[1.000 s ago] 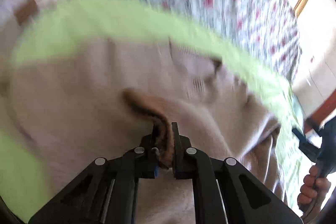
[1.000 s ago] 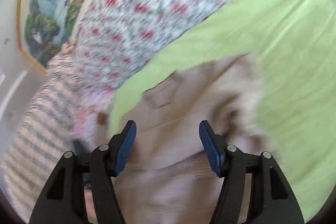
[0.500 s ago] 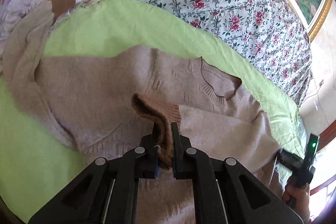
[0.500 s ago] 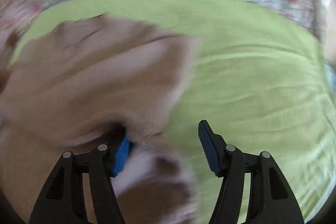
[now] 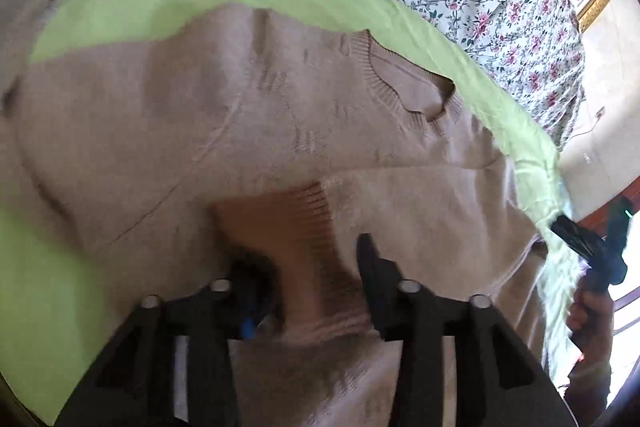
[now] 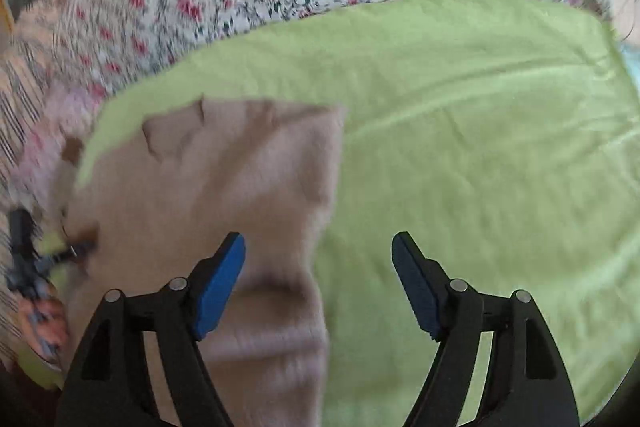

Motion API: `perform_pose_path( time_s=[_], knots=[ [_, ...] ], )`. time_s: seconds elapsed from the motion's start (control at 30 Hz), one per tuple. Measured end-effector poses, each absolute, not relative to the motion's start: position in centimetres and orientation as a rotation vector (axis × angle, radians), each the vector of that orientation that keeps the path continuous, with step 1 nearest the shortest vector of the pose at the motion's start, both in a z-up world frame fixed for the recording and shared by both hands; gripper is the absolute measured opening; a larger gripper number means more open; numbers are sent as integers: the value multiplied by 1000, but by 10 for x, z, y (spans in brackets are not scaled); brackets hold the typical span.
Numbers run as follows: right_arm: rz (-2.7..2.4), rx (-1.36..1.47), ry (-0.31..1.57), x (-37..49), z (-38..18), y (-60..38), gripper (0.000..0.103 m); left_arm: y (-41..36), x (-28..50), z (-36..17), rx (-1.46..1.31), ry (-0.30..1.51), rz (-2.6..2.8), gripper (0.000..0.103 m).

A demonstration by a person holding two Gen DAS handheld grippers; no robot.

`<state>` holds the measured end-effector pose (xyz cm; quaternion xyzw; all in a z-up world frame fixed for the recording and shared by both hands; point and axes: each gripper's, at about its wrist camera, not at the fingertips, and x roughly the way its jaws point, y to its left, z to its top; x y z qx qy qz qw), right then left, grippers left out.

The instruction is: Fold small clothes

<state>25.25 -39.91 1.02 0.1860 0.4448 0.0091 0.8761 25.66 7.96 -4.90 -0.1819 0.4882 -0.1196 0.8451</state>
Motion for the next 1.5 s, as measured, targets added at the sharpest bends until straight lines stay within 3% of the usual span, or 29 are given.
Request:
perform_pose_path(
  time_s=[0.13,0.17,0.2,0.23,0.37,0.57,0.63,0.67,0.8,0.93,1.0,1.13,1.2,1.5],
  knots=[
    [13,456,971,296,-25,-407,72,56,265,-51,-276,1039,-278,38],
    [19,460,987,304,-32,-404,66,48,266,-51,-236,1036,-274,15],
    [34,471,1010,312,-39,-397,31,45,266,-51,-210,1034,-276,5],
    [55,488,1031,313,-43,-393,8,44,265,-49,-195,1024,-271,4],
    [38,405,848,298,-6,-383,8,58,258,-30,-190,931,-200,3],
    [-25,316,982,318,-38,-372,11,64,273,-48,-203,978,-152,4],
    [-60,325,975,309,-29,-373,27,65,269,-43,-202,971,-150,10],
    [-72,327,957,300,-21,-372,29,66,267,-42,-196,973,-134,15],
    [115,386,875,245,11,-350,29,73,258,-43,-216,983,-134,17],
    [120,337,987,211,-10,-328,29,72,248,-44,-220,986,-124,17],
    [12,326,1043,203,-28,-341,28,73,240,-41,-224,986,-121,23],
    [52,436,963,183,-14,-345,28,82,215,-31,-206,979,-101,37],
    [104,448,922,172,-2,-335,29,92,200,-21,-208,957,-86,51],
    [281,489,893,159,8,-284,33,170,226,16,-133,879,188,73]
  ],
)
